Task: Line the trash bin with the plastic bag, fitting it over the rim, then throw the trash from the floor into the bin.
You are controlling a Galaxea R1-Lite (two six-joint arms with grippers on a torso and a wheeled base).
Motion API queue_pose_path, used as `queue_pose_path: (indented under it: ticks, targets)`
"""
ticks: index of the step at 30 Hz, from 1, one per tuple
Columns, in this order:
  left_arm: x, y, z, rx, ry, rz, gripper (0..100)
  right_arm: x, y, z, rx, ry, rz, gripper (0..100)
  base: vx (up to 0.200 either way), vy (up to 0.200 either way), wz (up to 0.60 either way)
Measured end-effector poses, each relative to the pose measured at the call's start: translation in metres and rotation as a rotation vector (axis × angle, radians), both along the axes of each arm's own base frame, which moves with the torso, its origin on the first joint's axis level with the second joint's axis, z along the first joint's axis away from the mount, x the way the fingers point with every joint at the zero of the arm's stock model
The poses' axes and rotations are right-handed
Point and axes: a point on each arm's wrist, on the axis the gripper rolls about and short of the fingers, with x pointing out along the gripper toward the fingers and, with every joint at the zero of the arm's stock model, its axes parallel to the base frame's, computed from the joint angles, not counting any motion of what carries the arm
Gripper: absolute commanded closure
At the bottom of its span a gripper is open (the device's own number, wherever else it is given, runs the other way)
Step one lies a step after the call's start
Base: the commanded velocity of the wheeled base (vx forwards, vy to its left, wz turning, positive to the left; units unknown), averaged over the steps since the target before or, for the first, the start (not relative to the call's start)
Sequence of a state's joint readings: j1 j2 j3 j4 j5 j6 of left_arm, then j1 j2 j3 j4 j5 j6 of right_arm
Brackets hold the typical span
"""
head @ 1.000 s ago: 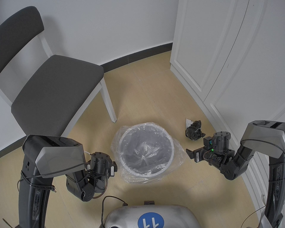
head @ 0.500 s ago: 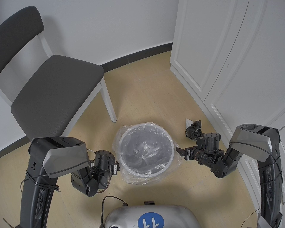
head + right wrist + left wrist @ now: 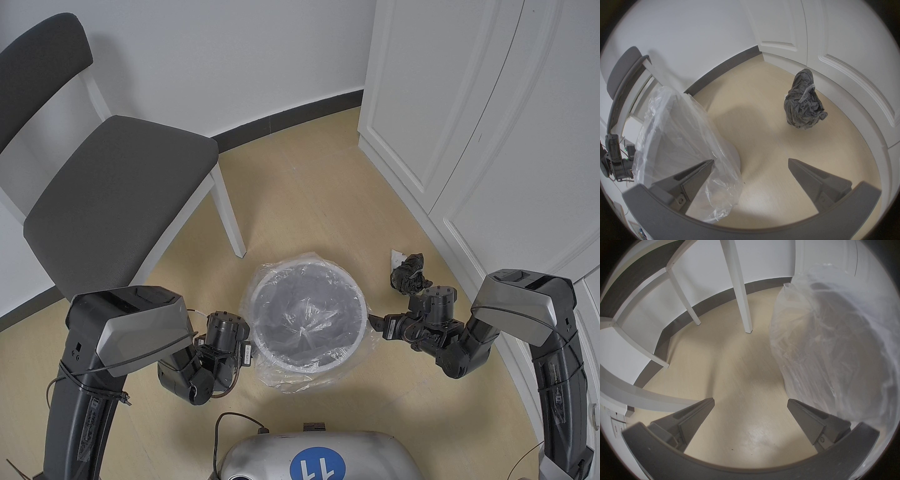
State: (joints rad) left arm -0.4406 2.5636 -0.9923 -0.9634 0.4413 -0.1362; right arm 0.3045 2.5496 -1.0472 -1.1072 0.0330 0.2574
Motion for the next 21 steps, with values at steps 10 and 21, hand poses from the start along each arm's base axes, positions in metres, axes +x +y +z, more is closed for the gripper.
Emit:
queue_pose_path:
  ticks: [10, 21]
  targets:
    - [0.02, 0.004, -0.001, 0.013, 0.018, 0.027, 0, 0.003, 0.002, -0.015, 0.043, -0.02, 0.027, 0, 0.0, 0.0, 0.0]
    - [0.014, 0.01, -0.004, 0.032, 0.059, 0.033, 0, -0.001, 0.0, -0.024, 0.026, 0.035, 0.025, 0, 0.0, 0.0, 0.0]
